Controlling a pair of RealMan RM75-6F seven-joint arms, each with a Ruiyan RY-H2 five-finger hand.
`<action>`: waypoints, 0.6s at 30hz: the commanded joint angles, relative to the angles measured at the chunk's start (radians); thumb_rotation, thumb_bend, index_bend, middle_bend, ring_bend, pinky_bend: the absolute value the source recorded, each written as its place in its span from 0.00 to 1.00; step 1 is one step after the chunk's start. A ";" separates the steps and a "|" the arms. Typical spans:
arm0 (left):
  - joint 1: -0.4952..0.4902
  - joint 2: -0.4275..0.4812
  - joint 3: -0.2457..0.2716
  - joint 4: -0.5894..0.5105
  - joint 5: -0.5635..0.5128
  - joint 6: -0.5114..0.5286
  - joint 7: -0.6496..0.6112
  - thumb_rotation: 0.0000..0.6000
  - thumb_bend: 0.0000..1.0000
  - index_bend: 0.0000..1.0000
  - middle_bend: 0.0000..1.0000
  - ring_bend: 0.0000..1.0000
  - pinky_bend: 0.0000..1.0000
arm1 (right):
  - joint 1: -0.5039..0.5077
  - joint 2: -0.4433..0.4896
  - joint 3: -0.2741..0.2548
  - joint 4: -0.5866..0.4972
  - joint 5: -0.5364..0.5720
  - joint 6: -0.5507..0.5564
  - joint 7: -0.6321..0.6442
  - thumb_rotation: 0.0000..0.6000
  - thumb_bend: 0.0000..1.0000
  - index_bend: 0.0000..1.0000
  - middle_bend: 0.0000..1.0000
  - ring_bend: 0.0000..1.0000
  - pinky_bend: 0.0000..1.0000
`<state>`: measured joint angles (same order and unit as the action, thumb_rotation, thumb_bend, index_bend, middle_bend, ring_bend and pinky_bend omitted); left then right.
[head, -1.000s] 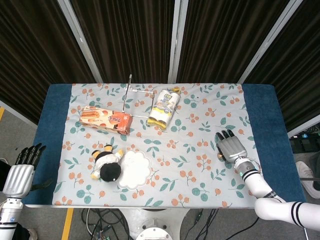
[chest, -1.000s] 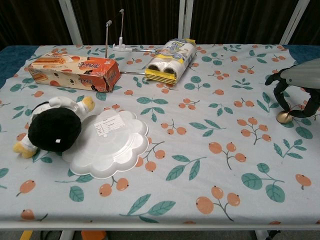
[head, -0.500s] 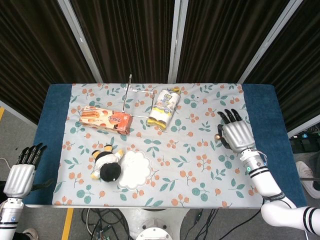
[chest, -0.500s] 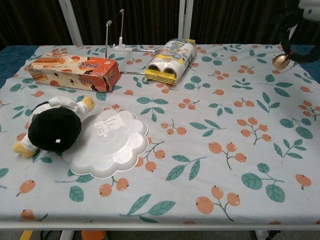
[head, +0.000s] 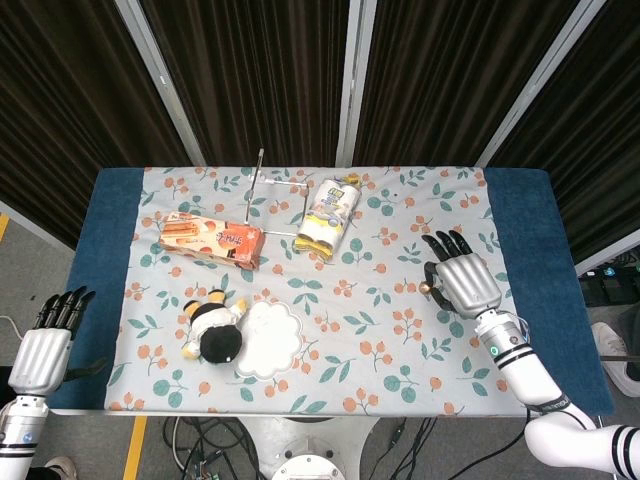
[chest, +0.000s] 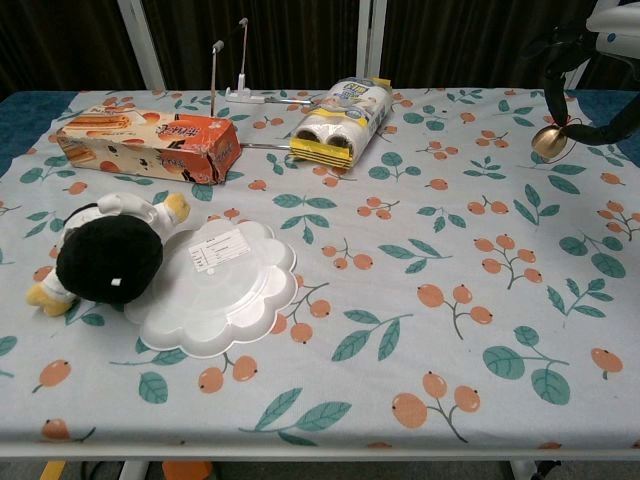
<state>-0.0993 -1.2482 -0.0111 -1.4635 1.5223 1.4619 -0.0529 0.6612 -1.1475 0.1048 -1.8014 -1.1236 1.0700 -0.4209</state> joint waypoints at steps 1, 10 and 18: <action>-0.003 -0.004 0.002 0.002 0.000 -0.008 0.001 1.00 0.02 0.06 0.00 0.00 0.02 | -0.026 0.023 -0.001 -0.125 0.020 -0.007 0.050 1.00 0.42 0.70 0.10 0.00 0.00; -0.001 -0.001 0.003 0.001 0.001 -0.004 0.000 1.00 0.02 0.06 0.00 0.00 0.02 | -0.080 -0.053 0.058 -0.026 -0.025 0.196 -0.095 1.00 0.43 0.73 0.11 0.00 0.00; -0.004 -0.005 0.006 0.003 0.004 -0.011 0.001 1.00 0.02 0.06 0.00 0.00 0.01 | -0.098 -0.063 0.085 0.077 -0.126 0.296 -0.202 1.00 0.43 0.74 0.09 0.00 0.00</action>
<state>-0.1036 -1.2538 -0.0047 -1.4605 1.5260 1.4509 -0.0524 0.6011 -1.1527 0.1426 -1.8311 -1.2098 1.1835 -0.5053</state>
